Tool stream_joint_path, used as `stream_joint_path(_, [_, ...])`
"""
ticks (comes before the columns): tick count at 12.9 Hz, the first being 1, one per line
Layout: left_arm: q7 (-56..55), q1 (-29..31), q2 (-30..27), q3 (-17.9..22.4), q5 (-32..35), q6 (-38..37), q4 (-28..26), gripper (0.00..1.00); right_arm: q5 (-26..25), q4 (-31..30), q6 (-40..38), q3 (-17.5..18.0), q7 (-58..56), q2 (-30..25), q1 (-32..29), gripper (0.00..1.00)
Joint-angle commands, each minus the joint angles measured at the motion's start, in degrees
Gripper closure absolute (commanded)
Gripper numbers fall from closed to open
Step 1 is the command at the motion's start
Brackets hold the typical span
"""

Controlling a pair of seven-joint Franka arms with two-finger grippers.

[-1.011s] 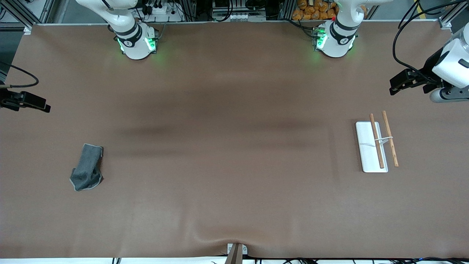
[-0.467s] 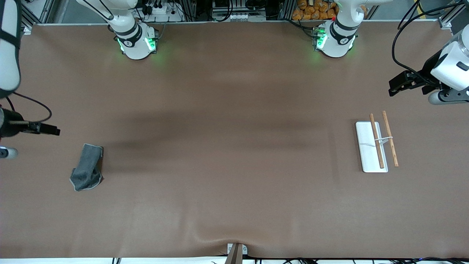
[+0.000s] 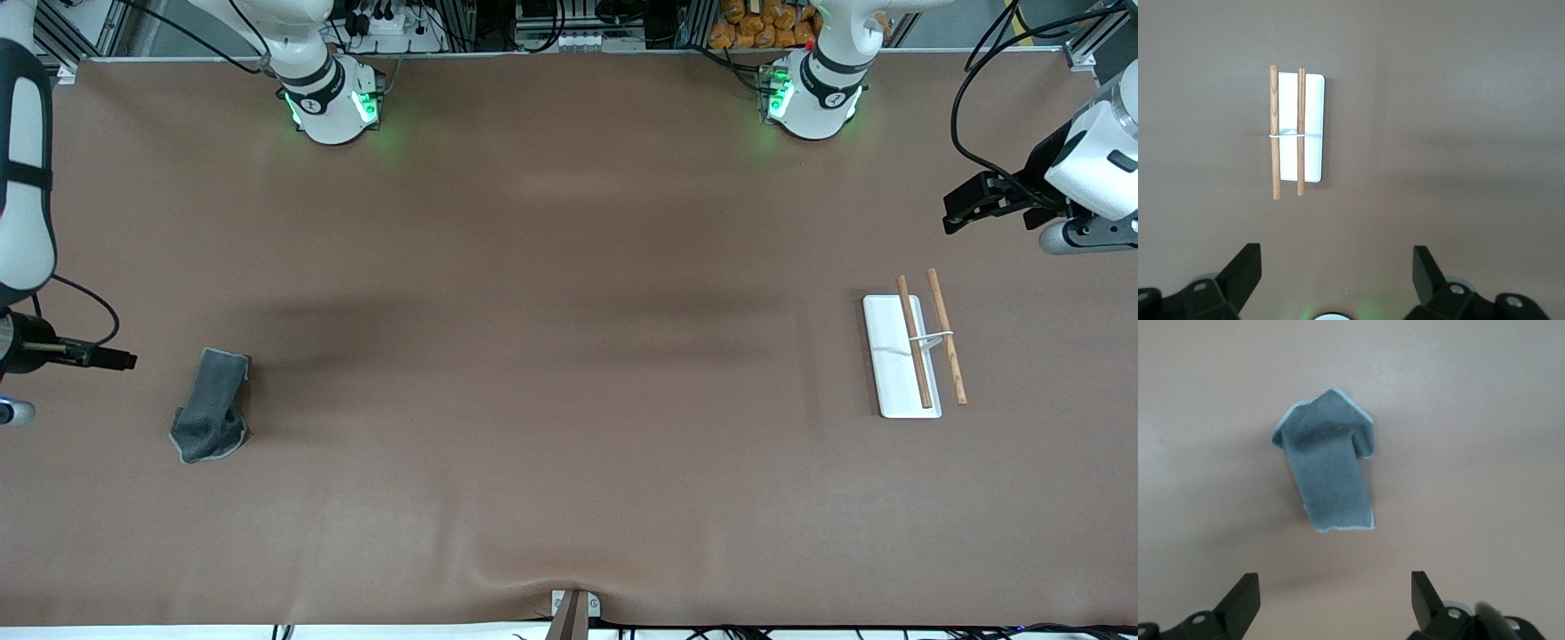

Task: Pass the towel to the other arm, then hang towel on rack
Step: 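Reach the right gripper down over the grey towel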

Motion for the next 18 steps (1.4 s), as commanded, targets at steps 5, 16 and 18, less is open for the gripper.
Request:
stream_joint_path(5, [0.79, -0.10, 0.69, -0.06, -1.42, 0.05, 1.13, 0.00, 4.57, 1.02, 17.33, 1.25, -12.12, 12.41, -1.28, 0.00])
stream_joint_path(16, [0.88, 0.25, 0.78, -0.06, -1.51, 0.22, 0.96, 0.00, 6.70, -1.89, 20.52, 1.25, -19.01, 16.47, 0.04, 0.00])
stream_joint_path(18, [0.88, 0.25, 0.78, -0.15, -1.60, 0.22, 0.96, 0.00, 6.70, -1.97, 22.10, 1.25, -19.27, 17.35, -0.05, 0.08])
